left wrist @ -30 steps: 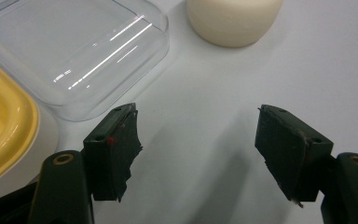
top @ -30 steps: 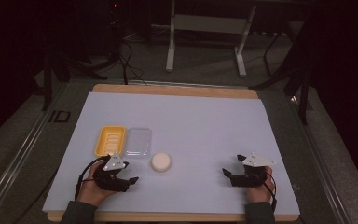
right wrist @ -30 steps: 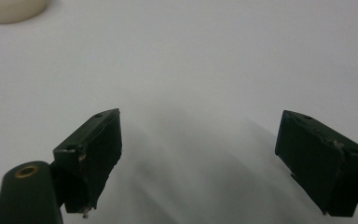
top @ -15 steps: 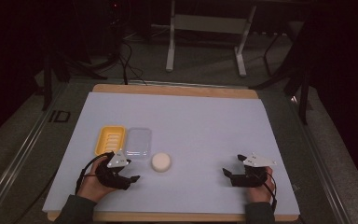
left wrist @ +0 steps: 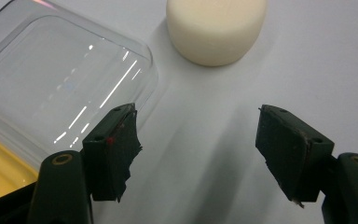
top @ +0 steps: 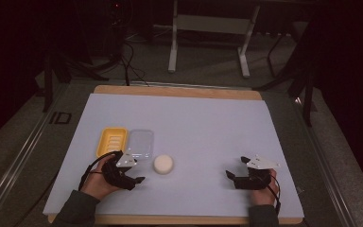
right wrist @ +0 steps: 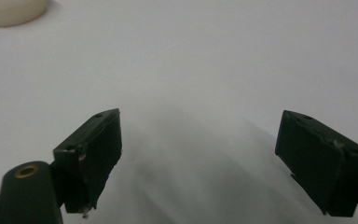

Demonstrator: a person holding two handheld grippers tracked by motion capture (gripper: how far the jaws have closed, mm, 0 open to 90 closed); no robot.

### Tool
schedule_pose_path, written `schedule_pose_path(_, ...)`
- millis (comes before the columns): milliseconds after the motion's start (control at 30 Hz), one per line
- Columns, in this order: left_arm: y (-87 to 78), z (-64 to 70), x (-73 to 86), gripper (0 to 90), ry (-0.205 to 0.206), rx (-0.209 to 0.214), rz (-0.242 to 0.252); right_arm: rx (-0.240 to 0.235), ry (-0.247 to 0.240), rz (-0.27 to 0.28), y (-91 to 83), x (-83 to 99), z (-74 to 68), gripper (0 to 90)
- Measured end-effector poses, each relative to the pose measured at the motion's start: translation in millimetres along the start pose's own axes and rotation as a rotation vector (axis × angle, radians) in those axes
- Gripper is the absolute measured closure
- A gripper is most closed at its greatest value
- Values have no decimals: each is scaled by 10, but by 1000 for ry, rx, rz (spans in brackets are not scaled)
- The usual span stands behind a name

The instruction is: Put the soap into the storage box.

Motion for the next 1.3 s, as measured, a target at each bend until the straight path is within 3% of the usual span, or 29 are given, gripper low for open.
schedule_pose_path(633,55,-9,-172,256,100,31,-46,-1,3,-2,-1,1,-2,143)
schedule_pose_path(1300,116,-48,-317,210,155,77,-85,-2,-3,-5,2,3,-5,143)
Point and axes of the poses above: each handheld gripper's, and its own axes: y roughly forward along the jaws, x roughly out of its underside, z roughly to its right, the point moved 10 cm from there along y, roughly forward along the jaws, and after that the axes turned 8 degrees about y, right-handed, at the moved point
